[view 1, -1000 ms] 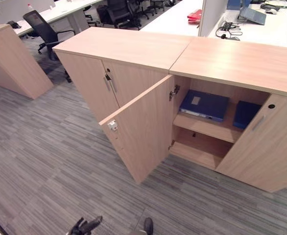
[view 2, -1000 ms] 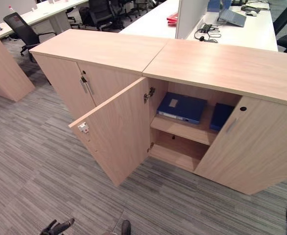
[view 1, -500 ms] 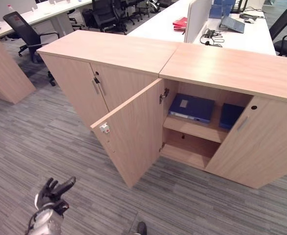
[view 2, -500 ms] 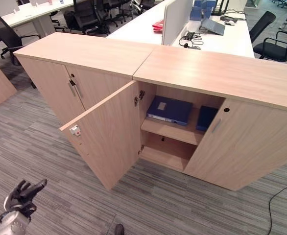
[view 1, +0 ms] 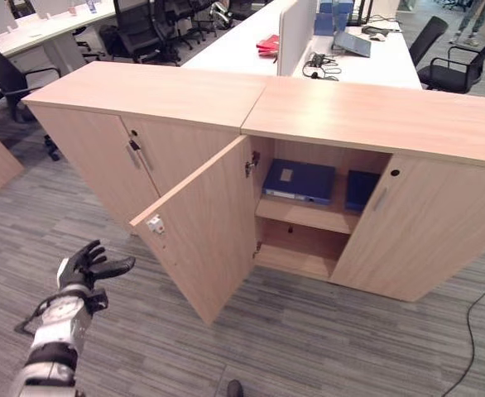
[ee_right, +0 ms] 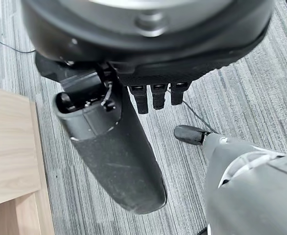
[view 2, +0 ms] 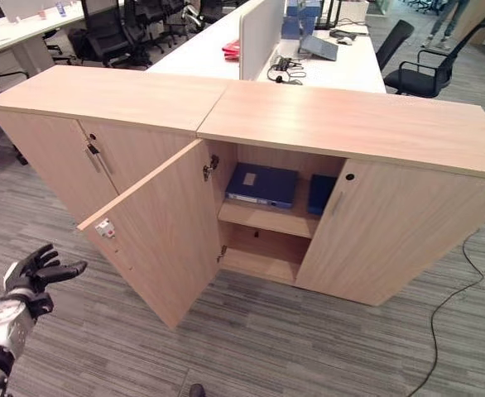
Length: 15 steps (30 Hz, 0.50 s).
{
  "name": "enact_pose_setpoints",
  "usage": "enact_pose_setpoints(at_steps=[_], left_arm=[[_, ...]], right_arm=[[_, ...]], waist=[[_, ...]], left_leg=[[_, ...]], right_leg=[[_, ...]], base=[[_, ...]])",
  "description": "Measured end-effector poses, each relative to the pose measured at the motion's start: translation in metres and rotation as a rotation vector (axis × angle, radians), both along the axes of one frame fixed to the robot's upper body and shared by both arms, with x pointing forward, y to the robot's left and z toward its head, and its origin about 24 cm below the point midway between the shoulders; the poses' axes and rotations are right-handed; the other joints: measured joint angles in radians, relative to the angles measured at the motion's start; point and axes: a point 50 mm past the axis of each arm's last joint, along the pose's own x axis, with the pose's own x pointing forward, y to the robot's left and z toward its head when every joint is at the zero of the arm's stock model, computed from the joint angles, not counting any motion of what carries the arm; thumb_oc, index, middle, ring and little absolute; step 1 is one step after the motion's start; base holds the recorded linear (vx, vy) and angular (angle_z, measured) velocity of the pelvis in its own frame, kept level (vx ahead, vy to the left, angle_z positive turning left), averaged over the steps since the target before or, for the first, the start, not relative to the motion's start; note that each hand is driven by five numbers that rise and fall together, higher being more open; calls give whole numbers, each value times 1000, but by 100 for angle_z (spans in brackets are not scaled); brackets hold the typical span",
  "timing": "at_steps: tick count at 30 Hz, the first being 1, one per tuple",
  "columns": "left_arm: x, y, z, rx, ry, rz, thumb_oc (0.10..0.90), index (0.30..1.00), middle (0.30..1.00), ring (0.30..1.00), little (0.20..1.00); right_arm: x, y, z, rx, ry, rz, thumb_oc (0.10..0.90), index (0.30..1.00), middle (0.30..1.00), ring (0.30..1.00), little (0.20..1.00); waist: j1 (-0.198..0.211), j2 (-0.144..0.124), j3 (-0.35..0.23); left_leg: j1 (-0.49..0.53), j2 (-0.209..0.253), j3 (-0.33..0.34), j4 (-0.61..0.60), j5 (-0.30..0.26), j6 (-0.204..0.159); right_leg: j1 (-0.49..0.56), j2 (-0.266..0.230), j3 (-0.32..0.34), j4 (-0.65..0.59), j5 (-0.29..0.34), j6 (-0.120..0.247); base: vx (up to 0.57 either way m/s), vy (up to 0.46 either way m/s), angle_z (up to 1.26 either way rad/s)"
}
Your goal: Put the empty folder in the office cabinet
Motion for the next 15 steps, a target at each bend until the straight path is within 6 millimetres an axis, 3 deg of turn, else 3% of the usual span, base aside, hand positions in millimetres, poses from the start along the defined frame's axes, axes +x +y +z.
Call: enact_pose_setpoints(at_steps=[5, 15], left_arm=[[15, -1, 20, 63, 2, -86, 800, 900, 900, 900, 900], [17, -42, 26, 108, 13, -425, 800, 900, 900, 900, 900]], right_arm=[[-4, -10, 2, -14, 27, 4, 800, 900, 900, 900, 900], [-12, -13, 2, 8, 60, 8, 800, 900, 900, 900, 900]], waist=[[-4, -4, 1], [44, -12, 4]], left_leg=[[4, 0, 8, 0, 0, 0], [7, -5, 18, -1, -4, -6]], right_leg=[[-1, -5, 7, 0, 3, 2], [-2, -15, 16, 1, 8, 8]], base=[[-14, 2, -3], [-5, 0, -2]])
